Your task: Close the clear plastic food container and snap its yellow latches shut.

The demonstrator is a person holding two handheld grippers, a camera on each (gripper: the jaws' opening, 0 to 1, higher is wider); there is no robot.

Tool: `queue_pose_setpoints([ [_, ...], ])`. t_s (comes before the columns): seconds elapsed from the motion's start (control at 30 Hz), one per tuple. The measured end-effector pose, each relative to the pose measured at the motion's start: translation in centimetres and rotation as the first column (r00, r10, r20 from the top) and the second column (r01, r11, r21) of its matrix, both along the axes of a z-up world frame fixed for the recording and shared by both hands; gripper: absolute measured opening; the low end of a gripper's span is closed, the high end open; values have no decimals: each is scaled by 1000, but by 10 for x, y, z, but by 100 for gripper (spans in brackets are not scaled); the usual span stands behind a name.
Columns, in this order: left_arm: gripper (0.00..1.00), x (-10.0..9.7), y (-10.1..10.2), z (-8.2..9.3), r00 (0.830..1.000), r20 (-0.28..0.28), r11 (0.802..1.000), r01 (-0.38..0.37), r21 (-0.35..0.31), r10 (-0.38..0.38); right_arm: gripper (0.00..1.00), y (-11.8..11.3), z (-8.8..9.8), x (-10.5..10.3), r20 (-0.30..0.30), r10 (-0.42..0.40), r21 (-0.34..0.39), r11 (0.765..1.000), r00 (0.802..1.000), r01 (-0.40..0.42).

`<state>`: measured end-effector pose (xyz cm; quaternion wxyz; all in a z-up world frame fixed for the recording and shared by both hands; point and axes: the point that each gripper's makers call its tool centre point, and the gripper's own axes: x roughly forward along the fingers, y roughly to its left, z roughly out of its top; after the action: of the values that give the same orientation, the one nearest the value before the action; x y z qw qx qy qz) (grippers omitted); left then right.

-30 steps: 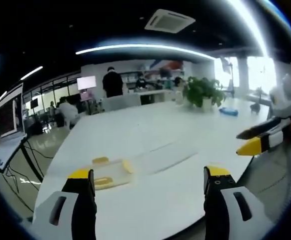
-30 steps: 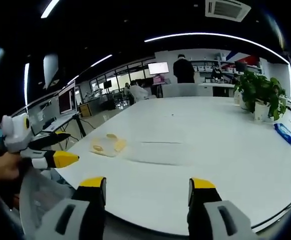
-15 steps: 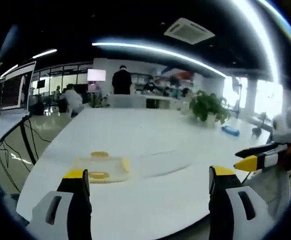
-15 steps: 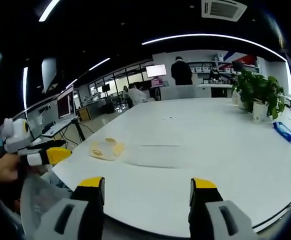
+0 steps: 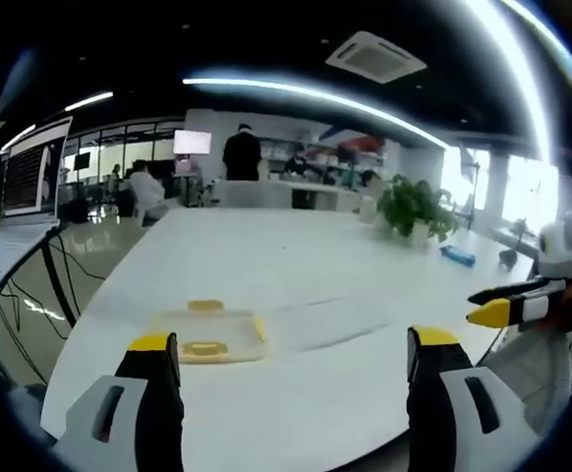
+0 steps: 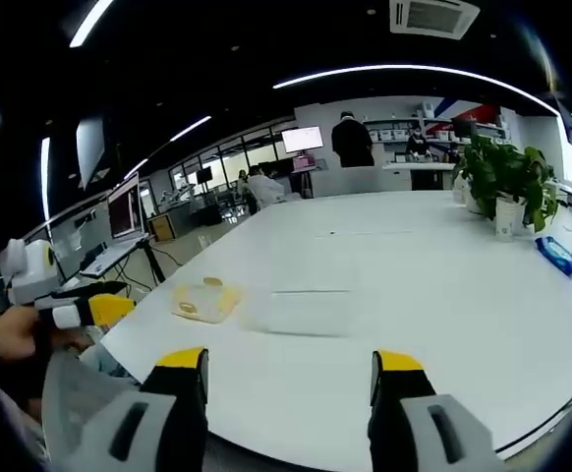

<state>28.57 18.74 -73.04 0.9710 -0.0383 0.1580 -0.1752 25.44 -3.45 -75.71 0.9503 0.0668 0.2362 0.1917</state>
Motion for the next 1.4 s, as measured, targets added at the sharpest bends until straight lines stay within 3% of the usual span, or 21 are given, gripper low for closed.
queue_pose_setpoints([
  [0.37, 92, 37, 26, -5, 999, -1, 999, -42, -2, 42, 64, 12, 12, 47, 27, 12, -10, 1000, 1000, -12],
  [0.47, 90, 47, 32, -8, 999, -10, 999, -49, 11, 49, 62, 22, 17, 59, 34, 19, 22, 1000, 999, -20],
  [0.8, 81, 75, 61, -25, 995, -57, 996, -82, 29, 83, 60, 58, 18, 82, 19, 94, 18, 995, 995, -95],
  [1.4, 69, 114, 103, -42, 989, -101, 991, -95, 99, 105, 54, 122, 34, 132, 79, 218, 12, 976, 973, -219],
])
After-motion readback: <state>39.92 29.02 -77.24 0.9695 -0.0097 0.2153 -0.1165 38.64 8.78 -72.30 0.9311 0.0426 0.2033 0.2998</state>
